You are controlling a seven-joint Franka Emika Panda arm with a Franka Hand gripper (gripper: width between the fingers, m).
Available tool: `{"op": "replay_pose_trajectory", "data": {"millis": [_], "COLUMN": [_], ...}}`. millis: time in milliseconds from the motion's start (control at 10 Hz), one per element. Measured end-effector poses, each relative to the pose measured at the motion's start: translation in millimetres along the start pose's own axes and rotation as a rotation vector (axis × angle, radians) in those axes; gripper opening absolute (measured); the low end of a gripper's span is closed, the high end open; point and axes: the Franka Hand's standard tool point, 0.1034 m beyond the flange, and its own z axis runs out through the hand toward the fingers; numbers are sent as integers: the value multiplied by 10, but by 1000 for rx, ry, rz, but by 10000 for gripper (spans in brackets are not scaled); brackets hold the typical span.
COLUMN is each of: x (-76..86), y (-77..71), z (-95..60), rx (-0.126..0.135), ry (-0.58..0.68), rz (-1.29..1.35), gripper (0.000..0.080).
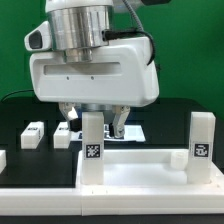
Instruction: Assemble desk
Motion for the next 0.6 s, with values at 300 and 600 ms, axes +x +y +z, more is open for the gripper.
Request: {"op": "replay_pose_trajectory", "data": {"millis": [300,600], "x": [10,57], "y": [17,70], "z": [-2,-13], "rx": [-11,-37], "ry": [3,8], "rz": [-288,-755], "gripper": [649,649]}}
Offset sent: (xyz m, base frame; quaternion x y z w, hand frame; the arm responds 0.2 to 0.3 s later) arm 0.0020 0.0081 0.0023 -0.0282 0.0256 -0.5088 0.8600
